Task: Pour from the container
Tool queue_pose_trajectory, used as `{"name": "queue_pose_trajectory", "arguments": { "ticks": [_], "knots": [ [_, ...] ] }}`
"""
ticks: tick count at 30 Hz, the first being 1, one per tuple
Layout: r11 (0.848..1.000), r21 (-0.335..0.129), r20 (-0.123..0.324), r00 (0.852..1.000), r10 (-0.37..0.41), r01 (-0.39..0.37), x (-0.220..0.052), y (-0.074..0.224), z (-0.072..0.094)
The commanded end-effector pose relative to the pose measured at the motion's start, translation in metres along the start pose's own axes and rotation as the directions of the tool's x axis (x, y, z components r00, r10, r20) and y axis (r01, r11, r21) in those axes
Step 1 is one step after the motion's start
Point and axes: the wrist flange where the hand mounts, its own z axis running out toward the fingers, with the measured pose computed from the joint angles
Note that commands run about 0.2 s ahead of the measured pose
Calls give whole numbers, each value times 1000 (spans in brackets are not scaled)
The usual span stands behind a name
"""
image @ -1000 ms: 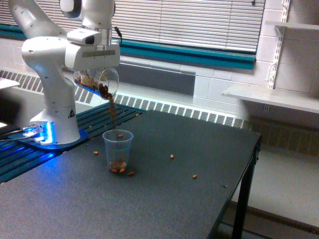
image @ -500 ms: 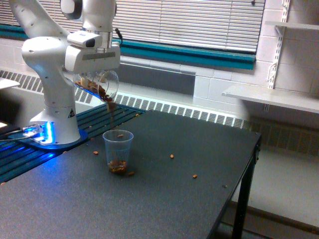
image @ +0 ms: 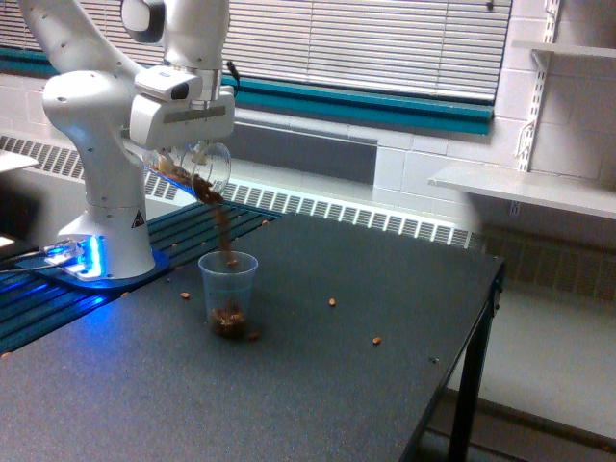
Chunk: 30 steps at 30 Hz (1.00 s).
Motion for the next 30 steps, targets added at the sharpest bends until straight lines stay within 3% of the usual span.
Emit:
{"name": "queue_pose_trajectory", "arguments": {
  "ticks": [1,30],
  "knots": [
    [1000,-6,7,1000,-25,25,1,-5,2],
    [999,-35,55,998,-34,35,9,-13,12]
  ]
}}
